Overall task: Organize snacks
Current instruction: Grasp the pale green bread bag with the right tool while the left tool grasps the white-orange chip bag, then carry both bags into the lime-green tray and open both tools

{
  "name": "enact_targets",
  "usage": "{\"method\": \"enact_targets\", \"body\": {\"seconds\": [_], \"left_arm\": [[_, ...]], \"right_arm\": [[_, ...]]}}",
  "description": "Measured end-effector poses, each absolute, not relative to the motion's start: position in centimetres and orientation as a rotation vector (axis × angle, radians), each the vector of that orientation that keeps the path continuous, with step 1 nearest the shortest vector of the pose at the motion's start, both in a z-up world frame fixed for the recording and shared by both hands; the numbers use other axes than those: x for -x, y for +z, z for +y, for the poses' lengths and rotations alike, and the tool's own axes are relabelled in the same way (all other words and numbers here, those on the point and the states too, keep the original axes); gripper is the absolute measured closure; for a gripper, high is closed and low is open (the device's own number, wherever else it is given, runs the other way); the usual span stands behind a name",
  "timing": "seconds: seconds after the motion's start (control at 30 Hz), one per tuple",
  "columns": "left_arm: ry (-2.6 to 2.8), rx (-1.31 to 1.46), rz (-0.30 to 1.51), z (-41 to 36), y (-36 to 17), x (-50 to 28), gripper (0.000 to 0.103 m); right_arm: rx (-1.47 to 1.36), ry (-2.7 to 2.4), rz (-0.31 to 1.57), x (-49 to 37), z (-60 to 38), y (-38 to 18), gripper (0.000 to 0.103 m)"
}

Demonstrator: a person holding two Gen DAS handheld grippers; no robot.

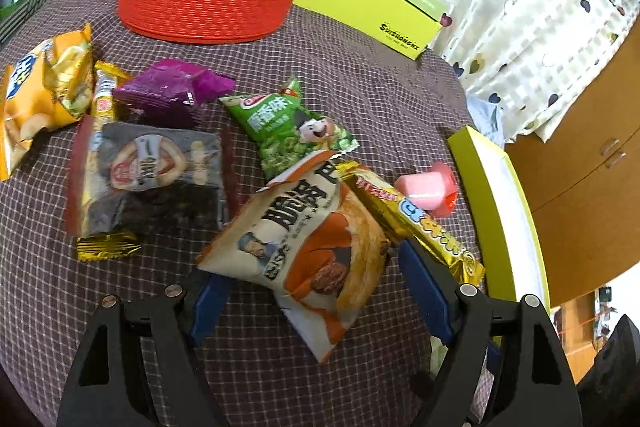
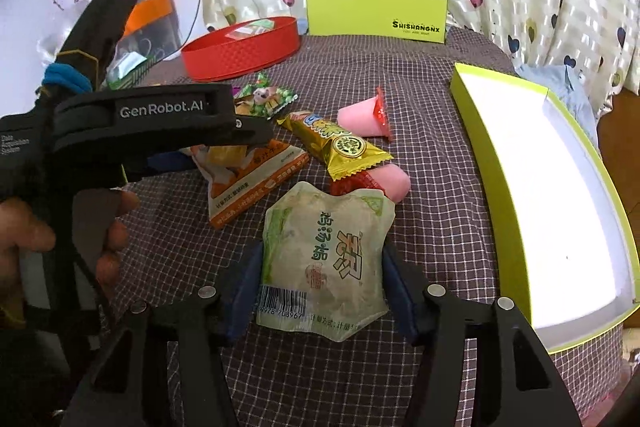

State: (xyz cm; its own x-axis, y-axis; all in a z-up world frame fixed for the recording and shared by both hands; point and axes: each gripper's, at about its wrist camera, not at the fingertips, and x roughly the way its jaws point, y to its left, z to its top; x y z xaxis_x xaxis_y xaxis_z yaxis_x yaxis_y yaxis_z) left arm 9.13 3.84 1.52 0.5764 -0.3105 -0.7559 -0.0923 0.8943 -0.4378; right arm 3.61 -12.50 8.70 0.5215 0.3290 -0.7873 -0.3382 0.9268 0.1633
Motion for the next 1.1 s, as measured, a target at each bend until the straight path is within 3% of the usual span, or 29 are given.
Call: {"method": "enact_targets", "body": {"seconds": [0.23, 0.4, 1.1], "left_arm": [[-0.116, 0.447, 0.95, 3.8, 1.8, -9.3, 0.03], [-0.111, 0.418, 0.912, 3.9, 2.9, -8.9, 0.051], [-0.153, 0.344, 0.787, 2.0, 8.5, -7.2, 0.055]], "right_arm": [[0.003, 0.399, 0.925, -3.3, -12.9, 9.3, 0.047], [-0.001, 0.402, 0.911, -3.2, -13.0, 9.7, 0.047], [-0.057, 0.347, 0.82, -3.2, -15.9, 13.3, 0.047]]}}
